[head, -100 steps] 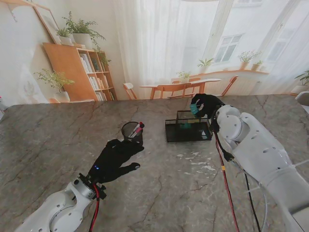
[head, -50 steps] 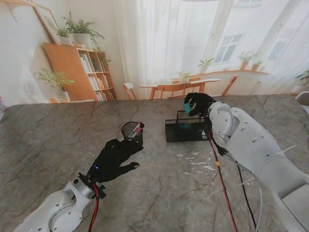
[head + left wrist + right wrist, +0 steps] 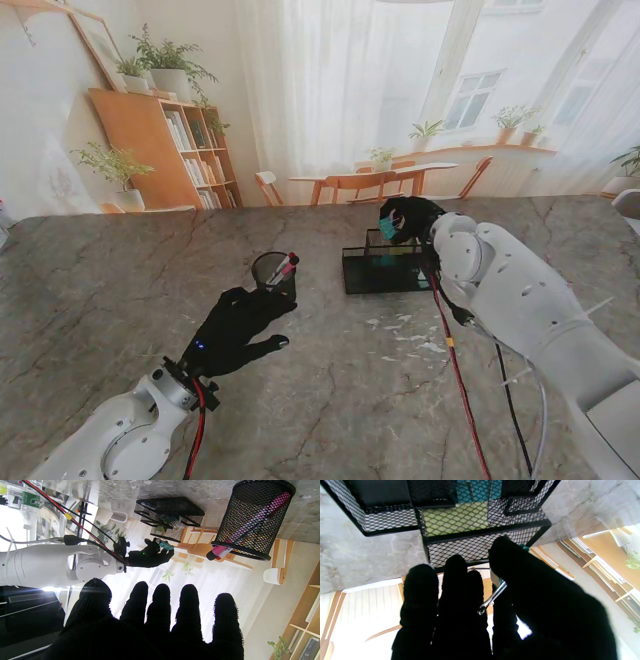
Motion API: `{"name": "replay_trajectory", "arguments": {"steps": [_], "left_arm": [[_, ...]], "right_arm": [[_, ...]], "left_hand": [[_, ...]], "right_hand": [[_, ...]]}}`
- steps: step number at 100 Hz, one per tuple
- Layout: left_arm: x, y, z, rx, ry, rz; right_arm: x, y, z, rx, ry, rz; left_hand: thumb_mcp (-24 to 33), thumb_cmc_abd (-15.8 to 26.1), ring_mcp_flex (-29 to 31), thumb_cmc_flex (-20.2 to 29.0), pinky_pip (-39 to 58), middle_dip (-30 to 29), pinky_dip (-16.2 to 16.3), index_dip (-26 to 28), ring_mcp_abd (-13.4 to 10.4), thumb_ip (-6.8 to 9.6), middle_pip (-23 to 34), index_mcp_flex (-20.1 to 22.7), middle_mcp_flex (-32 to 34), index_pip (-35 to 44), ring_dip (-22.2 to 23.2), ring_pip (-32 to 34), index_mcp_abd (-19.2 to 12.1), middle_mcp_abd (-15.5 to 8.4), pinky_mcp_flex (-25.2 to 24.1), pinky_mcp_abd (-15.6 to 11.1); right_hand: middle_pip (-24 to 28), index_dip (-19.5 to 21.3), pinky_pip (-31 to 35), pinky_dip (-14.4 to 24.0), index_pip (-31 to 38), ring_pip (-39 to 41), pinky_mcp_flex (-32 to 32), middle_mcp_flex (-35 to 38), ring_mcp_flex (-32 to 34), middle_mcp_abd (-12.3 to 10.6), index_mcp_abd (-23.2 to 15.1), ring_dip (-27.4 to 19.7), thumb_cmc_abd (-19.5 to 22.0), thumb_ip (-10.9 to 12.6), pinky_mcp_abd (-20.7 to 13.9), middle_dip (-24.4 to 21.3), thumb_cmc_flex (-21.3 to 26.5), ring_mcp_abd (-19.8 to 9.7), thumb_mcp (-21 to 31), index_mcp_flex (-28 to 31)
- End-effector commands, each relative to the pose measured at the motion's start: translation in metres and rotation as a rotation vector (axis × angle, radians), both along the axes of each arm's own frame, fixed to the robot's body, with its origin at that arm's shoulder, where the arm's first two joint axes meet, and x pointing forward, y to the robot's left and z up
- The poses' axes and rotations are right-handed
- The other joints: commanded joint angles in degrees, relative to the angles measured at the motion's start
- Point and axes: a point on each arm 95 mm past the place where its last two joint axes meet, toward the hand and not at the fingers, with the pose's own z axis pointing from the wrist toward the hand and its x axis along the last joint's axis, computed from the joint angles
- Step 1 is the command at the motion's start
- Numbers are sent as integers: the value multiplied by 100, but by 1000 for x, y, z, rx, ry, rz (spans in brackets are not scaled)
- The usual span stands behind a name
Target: Organize desk stationery
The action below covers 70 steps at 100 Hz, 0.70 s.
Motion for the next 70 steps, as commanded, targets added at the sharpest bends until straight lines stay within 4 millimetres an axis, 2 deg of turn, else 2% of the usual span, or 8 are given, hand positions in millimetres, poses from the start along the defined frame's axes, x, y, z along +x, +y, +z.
{"name": "replay_trajectory", "arguments": {"steps": [1,16,25,30,45,70], "left_arm": [[-2,-2,-2,-7,6,-3],[-2,-2,-2,-9,7,-3],[-2,-2,-2,-10,8,-5],[-2,-3,-2,-11,7,-6],[-2,-3,-2,-11,7,-6],[-2,-3,-2,-13,8,-8]], "right_arm": [[-2,-3,-2,-6,13,3],[-5,-6,-1,-22,17,13],[-5,-6,-1,-15,27,11],[-6,-7,-1,-15,27,11],[-6,-8,-1,-14,30,27],[-6,-10,0,-23,40,44]], "left_hand": [[-63,334,60,93,-23,60,121,81,-92,-408,-21,66,30,25,50,23,-133,-107,-46,32],[-66,336,63,90,-28,59,119,81,-92,-409,-22,65,28,25,50,24,-138,-116,-47,30],[-66,340,69,91,-29,62,119,81,-95,-410,-16,70,44,26,50,25,-133,-116,-44,33],[-66,340,65,94,-31,61,118,81,-96,-410,-19,68,38,25,50,23,-137,-115,-45,36],[-65,340,77,95,-29,62,119,81,-100,-410,-18,72,41,27,51,27,-131,-109,-40,31],[-65,344,68,96,-32,62,120,82,-99,-410,-19,74,41,28,49,21,-135,-114,-38,27]], "right_hand": [[43,174,279,108,12,145,-115,-223,-173,-14,-223,106,266,12,90,-171,-99,-21,255,43],[-399,29,222,224,-723,-32,-583,-701,-584,44,-198,219,405,214,258,-552,-413,-4,295,-197],[-629,-28,143,281,-959,-209,-856,-833,-783,42,-283,240,484,336,360,-702,-472,8,289,-135],[-728,-100,115,344,-1192,-257,-953,-903,-864,46,-274,331,534,519,394,-765,-608,-21,311,-205],[-1000,-305,30,476,-1745,-391,-1263,-1193,-1101,67,-292,429,522,532,494,-875,-795,77,234,-542],[-1246,-439,-20,591,-2116,-439,-1522,-1471,-1323,118,-353,480,548,525,562,-944,-953,159,158,-976]]}}
